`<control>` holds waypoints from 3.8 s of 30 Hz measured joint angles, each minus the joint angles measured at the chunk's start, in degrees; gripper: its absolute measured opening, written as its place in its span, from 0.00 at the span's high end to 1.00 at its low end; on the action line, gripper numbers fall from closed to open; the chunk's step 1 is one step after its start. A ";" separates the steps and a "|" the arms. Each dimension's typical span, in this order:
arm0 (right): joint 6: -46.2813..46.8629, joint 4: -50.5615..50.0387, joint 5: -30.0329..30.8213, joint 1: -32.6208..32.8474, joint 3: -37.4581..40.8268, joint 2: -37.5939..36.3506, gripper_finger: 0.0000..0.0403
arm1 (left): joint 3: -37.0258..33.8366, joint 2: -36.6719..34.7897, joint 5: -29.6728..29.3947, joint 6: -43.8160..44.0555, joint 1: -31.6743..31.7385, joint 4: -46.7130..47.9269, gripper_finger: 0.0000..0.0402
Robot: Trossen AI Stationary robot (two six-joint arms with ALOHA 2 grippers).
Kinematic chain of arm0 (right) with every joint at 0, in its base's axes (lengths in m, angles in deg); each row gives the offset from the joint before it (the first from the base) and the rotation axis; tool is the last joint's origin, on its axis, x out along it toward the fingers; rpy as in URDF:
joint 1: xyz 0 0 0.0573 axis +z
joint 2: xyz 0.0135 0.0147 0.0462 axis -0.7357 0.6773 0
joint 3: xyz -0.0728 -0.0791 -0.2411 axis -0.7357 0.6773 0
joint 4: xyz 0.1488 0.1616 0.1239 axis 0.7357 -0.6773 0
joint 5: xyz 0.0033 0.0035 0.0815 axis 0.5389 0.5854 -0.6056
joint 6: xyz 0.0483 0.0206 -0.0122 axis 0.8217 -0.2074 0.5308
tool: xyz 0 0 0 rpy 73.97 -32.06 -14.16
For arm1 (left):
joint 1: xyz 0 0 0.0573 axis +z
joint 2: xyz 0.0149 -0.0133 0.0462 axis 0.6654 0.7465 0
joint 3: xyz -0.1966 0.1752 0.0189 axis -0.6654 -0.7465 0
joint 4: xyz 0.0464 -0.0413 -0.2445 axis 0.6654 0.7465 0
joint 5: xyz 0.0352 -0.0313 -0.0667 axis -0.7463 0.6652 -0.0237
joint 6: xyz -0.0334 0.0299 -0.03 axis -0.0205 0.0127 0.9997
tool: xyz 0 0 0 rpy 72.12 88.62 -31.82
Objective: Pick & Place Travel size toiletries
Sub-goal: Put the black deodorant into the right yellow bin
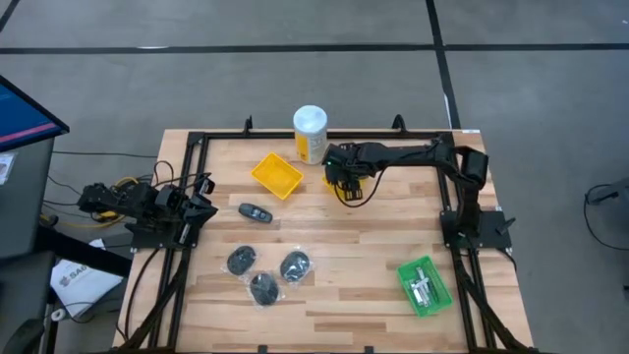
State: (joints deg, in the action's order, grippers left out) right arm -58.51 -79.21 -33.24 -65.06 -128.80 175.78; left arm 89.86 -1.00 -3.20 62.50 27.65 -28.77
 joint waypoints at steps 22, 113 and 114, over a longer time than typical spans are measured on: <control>4.30 -9.03 -2.03 0.40 -7.00 -1.46 0.36 | 0.00 0.00 -1.04 0.01 0.00 -2.06 0.99; 27.45 -27.50 -14.88 9.80 -19.65 -50.57 0.35 | 28.50 76.13 4.30 -10.44 26.32 59.83 0.12; 27.45 -27.51 -14.88 9.81 -19.65 -50.56 0.35 | 28.50 76.13 4.28 -10.35 26.32 59.80 0.13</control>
State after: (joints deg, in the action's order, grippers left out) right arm -31.06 -106.72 -48.13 -55.25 -148.45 125.22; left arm 118.36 75.13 1.08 52.14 53.96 31.04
